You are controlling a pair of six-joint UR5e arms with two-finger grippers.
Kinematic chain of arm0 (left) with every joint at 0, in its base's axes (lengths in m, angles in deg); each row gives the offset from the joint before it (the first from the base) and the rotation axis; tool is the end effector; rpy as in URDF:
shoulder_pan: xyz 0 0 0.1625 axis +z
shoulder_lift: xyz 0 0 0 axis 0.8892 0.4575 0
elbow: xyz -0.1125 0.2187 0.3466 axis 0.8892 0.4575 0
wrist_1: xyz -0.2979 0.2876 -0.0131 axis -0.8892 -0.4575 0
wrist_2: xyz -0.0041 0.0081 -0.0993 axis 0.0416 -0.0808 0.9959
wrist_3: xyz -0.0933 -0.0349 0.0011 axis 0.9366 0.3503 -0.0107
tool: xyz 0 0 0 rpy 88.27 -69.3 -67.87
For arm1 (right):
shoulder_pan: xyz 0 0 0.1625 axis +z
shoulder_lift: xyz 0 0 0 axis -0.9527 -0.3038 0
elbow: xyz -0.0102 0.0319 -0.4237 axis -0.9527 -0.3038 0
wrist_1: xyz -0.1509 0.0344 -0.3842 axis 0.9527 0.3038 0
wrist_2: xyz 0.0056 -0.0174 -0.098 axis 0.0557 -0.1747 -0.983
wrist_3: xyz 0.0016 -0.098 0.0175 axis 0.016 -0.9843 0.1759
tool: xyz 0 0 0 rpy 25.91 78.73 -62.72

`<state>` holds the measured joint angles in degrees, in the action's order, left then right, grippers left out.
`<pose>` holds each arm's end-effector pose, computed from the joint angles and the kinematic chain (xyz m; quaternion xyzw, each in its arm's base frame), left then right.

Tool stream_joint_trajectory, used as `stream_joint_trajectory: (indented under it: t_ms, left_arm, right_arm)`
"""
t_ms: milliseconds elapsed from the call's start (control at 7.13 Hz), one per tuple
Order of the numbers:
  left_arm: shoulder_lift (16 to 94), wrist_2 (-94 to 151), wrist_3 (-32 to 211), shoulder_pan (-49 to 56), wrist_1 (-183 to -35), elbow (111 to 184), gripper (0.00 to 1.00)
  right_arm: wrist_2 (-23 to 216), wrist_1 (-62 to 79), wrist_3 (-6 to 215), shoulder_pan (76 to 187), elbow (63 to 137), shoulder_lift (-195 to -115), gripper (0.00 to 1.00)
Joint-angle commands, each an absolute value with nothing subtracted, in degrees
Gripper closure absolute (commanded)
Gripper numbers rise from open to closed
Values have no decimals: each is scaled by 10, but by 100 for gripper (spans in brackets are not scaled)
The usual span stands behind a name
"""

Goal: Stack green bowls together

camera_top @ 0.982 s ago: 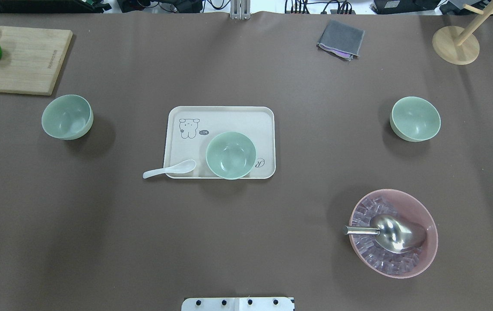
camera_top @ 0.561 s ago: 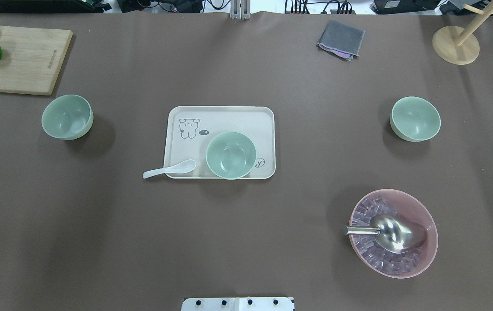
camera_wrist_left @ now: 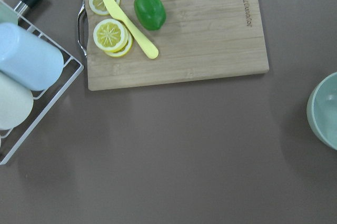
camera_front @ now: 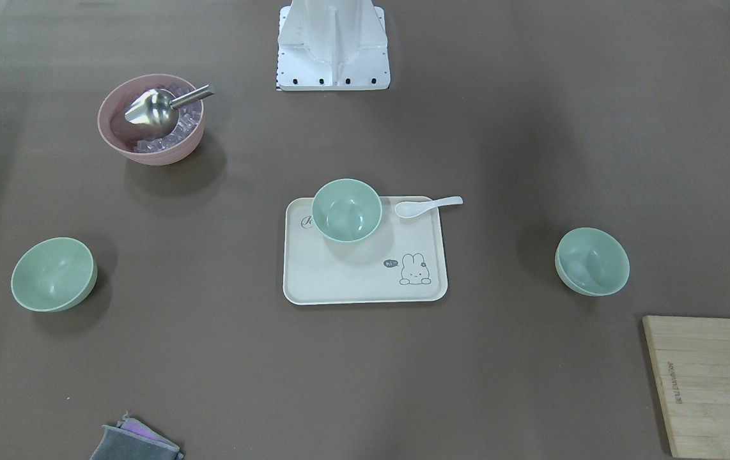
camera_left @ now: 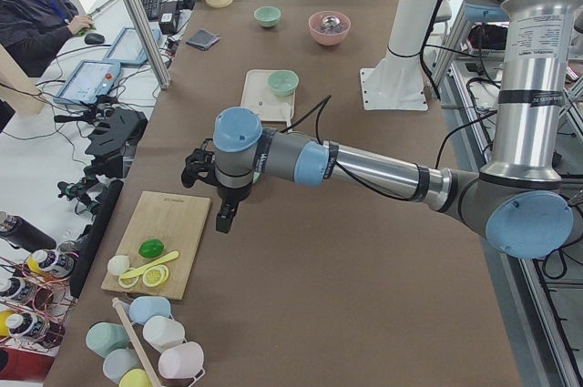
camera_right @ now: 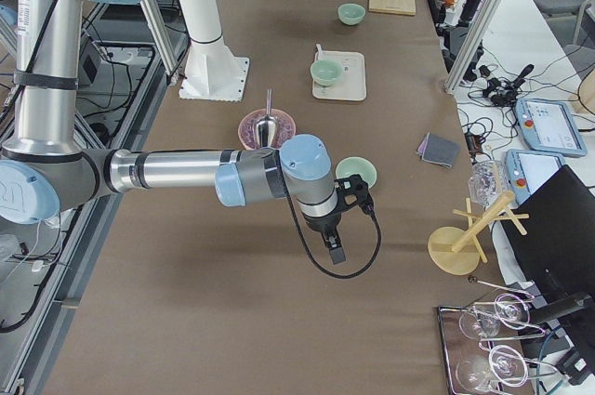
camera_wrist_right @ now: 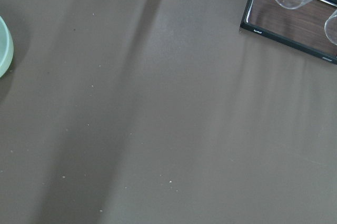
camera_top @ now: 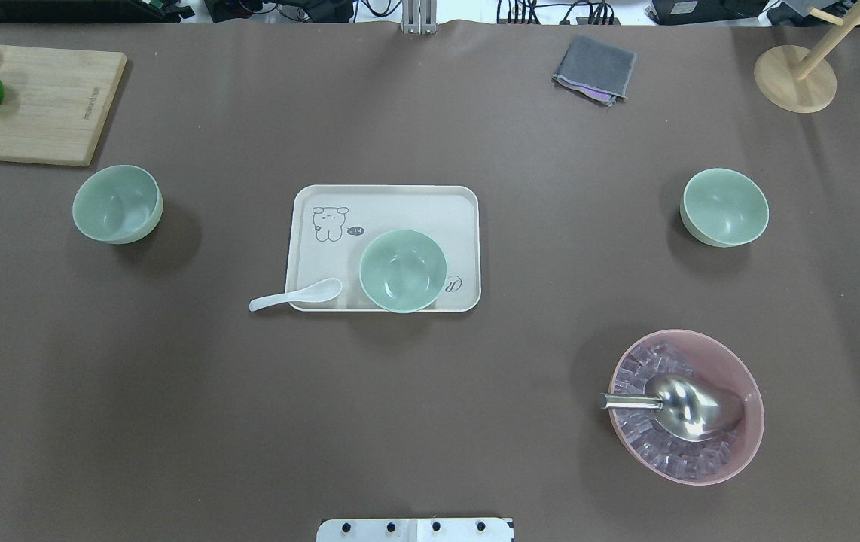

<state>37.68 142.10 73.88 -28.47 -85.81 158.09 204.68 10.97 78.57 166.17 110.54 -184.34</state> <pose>-0.0735 -0.5122 0.5314 0.1409 0.3792 0.0512 0.9131 0.0973 -0.4362 0.5957 0.1682 -0.3309 -0.0938 0.9238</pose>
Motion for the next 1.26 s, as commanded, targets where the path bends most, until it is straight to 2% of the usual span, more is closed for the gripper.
stream_joint_trajectory:
  t_ms: [0,561,701,1122]
  left_arm:
    - [387,1425,733,-285,-887,1577,2]
    - [390,1424,754,-276,-959,1575,2]
    - [405,1421,756,-223,-966,1568,2]
    - [439,1419,762,-170,-970,1532,2]
  right_arm:
    - [2089,86,834,1663,1105,-1853,0]
    - [2095,38,798,1662,1097,-1861,0]
    - [2094,37,828,1662,1100,-1858,0]
    - [2097,37,868,1618,1121,-1818,0]
